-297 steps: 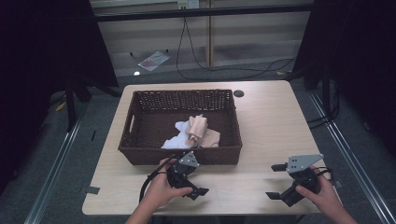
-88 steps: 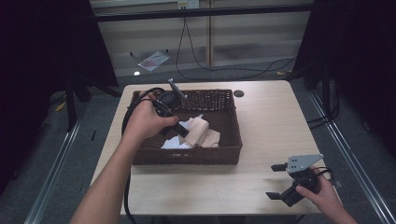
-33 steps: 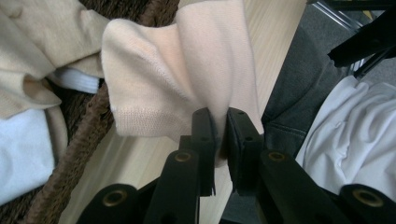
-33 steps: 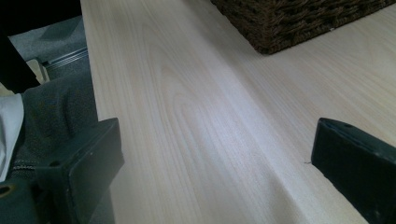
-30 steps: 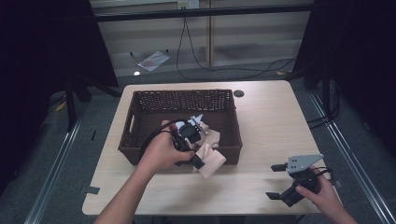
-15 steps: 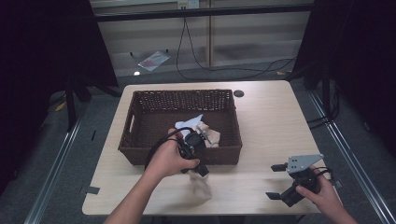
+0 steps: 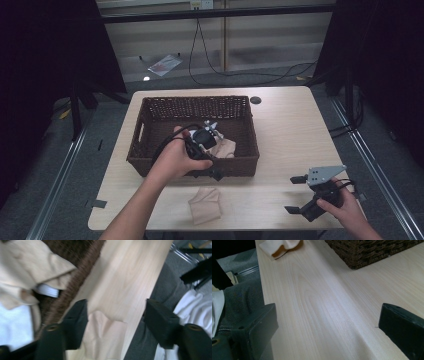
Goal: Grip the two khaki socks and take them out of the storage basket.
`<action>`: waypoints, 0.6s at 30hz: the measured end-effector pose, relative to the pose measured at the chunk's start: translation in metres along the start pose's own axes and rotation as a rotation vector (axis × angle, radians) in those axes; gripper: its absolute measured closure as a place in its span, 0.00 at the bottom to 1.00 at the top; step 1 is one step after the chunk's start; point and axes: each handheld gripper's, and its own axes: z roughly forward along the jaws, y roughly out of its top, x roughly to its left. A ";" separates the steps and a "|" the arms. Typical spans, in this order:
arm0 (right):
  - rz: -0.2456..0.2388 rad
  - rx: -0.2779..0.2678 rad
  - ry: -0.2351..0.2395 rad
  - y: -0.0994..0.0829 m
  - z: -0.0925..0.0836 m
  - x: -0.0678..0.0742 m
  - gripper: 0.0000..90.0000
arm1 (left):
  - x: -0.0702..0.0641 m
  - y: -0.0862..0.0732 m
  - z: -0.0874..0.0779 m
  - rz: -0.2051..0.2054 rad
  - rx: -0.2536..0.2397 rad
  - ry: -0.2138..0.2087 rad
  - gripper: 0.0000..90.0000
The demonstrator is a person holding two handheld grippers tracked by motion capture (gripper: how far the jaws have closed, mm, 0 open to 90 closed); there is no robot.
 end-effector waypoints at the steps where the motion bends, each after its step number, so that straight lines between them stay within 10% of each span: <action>1: -0.005 -0.004 -0.003 0.000 0.000 0.000 0.02 | 0.002 0.002 -0.002 -0.001 0.000 0.012 0.32; 18: -0.005 -0.001 -0.008 0.000 -0.001 0.000 0.02 | 0.051 0.022 0.001 -0.100 -0.055 0.145 0.13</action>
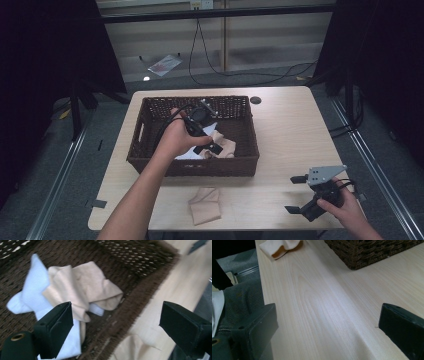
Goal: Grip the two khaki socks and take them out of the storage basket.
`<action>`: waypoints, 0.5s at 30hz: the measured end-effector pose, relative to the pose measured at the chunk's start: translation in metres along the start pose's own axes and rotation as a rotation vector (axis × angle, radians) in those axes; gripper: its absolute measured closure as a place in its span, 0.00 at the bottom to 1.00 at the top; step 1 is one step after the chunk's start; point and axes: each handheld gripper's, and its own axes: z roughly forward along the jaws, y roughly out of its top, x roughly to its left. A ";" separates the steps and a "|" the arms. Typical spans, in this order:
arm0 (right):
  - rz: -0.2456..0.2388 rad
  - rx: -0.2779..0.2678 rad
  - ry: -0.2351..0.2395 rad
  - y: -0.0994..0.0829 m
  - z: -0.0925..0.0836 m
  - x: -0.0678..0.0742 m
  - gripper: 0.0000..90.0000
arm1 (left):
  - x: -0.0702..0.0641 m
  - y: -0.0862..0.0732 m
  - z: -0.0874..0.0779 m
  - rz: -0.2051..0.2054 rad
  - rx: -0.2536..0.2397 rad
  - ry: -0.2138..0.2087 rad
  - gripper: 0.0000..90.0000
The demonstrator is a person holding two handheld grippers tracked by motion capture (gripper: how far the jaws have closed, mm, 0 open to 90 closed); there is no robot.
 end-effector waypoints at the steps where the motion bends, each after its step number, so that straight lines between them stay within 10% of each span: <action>1: 0.000 -0.001 0.000 0.000 0.000 0.000 0.02 | 0.002 0.001 0.002 -0.006 0.009 -0.001 0.13; 15: -0.001 -0.001 0.000 0.000 0.000 0.000 0.02 | 0.020 0.012 0.037 -0.048 0.028 0.014 0.13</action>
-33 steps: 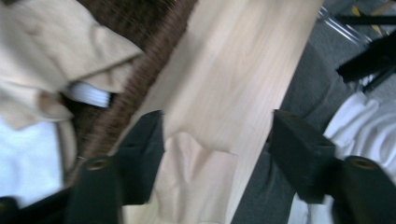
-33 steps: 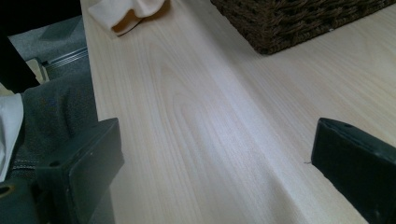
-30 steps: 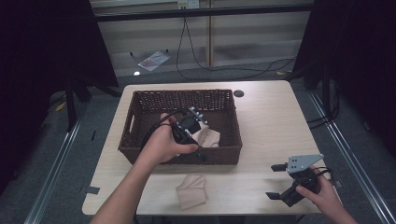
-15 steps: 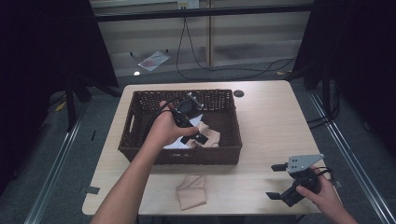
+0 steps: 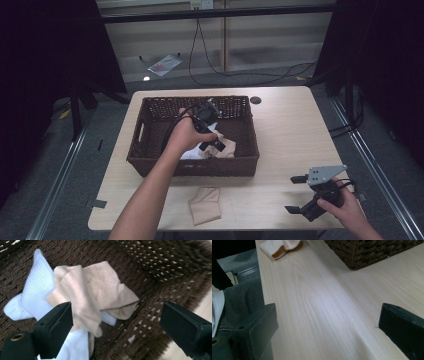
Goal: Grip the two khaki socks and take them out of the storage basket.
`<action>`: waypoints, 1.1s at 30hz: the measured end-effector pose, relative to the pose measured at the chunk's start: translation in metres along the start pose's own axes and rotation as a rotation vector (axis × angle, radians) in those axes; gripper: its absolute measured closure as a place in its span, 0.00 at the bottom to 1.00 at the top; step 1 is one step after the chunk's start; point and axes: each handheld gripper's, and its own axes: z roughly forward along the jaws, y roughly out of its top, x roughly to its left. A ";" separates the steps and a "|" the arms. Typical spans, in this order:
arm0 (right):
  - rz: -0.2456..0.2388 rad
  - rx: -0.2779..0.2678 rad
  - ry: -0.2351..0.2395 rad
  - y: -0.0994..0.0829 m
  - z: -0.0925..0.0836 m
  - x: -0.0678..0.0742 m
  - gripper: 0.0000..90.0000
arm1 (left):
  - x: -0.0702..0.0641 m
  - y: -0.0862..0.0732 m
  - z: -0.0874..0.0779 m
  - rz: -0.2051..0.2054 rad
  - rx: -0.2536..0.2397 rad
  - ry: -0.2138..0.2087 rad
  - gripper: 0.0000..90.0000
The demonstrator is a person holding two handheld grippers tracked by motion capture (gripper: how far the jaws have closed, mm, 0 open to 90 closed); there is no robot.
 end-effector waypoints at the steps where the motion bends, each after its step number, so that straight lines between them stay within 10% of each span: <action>1: 0.000 0.000 0.001 0.000 0.000 0.000 0.02 | 0.002 0.001 0.002 -0.009 0.003 0.005 0.13; 18: 0.001 -0.005 0.007 0.000 0.000 0.000 0.02 | 0.033 -0.005 0.040 -0.124 -0.014 0.053 0.25; 33: -0.001 -0.004 0.007 0.000 0.001 0.000 0.02 | 0.045 -0.015 0.048 -0.158 0.014 0.022 0.90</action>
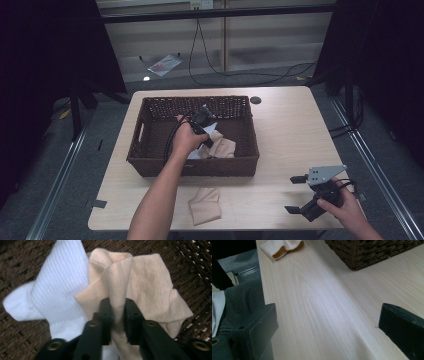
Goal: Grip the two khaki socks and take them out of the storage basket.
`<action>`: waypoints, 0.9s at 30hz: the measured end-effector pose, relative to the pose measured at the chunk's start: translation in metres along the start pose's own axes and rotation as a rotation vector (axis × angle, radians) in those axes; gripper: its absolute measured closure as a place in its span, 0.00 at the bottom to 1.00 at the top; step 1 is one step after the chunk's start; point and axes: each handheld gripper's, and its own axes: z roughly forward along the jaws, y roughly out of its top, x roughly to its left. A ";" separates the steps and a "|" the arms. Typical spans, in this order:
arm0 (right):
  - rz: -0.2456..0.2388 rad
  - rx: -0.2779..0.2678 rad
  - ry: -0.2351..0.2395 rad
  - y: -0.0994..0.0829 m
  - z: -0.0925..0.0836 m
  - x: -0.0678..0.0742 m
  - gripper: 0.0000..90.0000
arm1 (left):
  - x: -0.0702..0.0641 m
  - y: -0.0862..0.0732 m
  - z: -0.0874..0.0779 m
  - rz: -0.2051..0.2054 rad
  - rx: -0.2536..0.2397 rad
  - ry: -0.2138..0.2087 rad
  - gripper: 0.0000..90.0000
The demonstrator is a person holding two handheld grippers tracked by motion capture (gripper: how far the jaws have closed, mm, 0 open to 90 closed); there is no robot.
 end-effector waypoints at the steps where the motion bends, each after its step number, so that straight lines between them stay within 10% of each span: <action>1: -0.001 0.002 -0.004 0.000 0.000 0.000 0.02 | 0.000 0.000 -0.002 -0.003 0.002 -0.001 0.91; 14: 0.001 0.000 0.004 0.000 0.001 0.000 0.02 | -0.006 -0.001 -0.056 -0.025 -0.015 -0.054 0.93; 27: 0.004 0.000 0.002 0.000 0.001 0.000 0.02 | -0.027 0.000 -0.097 0.062 -0.025 -0.097 0.92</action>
